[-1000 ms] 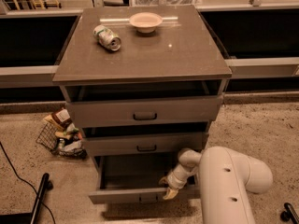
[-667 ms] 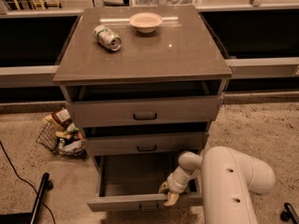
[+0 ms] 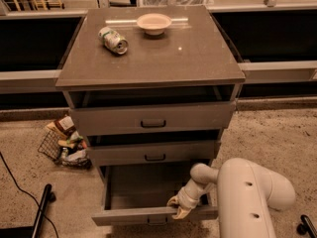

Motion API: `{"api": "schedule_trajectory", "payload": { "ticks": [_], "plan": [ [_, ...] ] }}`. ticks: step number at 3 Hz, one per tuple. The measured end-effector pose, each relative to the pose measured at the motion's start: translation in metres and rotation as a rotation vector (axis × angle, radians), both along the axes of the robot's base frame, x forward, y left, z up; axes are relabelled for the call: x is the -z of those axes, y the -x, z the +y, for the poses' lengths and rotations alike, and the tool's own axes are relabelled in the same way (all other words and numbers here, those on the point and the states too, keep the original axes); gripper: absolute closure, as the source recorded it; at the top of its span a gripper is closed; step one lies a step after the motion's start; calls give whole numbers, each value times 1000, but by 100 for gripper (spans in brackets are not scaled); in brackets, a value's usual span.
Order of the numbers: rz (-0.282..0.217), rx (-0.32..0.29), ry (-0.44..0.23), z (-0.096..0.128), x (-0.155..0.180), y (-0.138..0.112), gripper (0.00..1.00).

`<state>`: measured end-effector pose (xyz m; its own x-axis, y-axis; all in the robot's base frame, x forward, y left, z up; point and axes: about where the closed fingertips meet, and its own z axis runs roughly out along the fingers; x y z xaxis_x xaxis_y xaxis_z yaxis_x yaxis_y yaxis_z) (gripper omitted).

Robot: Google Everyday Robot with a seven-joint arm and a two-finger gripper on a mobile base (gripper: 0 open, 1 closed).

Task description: Open bottom drawer

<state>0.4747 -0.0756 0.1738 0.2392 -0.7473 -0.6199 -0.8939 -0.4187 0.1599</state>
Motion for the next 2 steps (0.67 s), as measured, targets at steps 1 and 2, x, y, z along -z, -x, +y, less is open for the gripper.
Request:
{"api": "schedule_trajectory", "payload": {
  "ticks": [1,2],
  "plan": [
    [0,0,0,-2,-1,0,100],
    [0,0,0,-2,-1,0,81]
  ]
}}
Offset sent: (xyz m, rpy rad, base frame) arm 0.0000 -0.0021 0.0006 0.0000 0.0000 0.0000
